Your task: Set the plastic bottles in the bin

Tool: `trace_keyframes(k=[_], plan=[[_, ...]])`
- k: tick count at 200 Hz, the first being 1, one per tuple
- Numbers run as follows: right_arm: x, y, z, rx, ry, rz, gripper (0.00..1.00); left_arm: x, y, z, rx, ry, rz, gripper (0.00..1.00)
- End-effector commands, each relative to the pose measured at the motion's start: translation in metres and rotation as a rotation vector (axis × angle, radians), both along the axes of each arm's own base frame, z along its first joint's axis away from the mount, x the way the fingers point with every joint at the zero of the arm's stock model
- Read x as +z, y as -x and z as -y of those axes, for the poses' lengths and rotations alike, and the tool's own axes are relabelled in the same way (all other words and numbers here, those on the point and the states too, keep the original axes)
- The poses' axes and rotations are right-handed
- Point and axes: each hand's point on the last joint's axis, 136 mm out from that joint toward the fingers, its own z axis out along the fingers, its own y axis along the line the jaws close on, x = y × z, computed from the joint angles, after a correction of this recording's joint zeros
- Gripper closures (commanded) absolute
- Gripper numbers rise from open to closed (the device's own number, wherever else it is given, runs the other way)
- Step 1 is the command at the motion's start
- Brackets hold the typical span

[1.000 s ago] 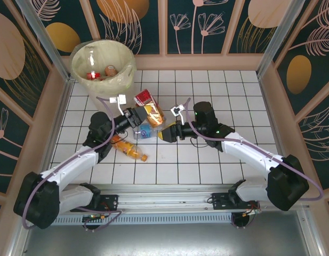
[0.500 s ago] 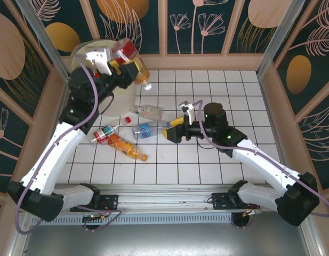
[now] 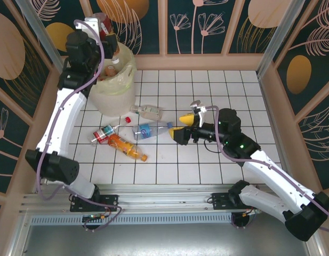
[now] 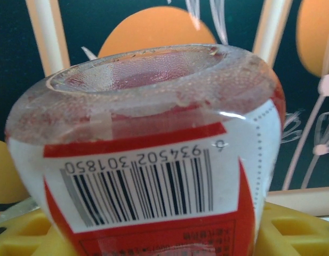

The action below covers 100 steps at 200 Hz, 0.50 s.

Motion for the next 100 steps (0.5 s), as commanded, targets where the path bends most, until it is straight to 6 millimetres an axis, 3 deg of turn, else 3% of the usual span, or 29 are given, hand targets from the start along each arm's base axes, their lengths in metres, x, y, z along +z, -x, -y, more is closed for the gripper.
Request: trace_keyframes(k=[1,51,100], plan=[[0.000,-0.001,0.002,-0.021,0.008,0.023,0.01,-0.011,-0.026,-0.014,0.058,-0.083,-0.021,0.40],[0.000,0.000,0.010,-0.058,0.017,0.020,0.01,-0.075,-0.089,-0.015,0.075,-0.138,-0.143,0.39],[-0.003,0.001,0.014,-0.076,0.021,0.012,0.01,-0.126,-0.118,-0.014,0.089,-0.178,-0.211,0.39]])
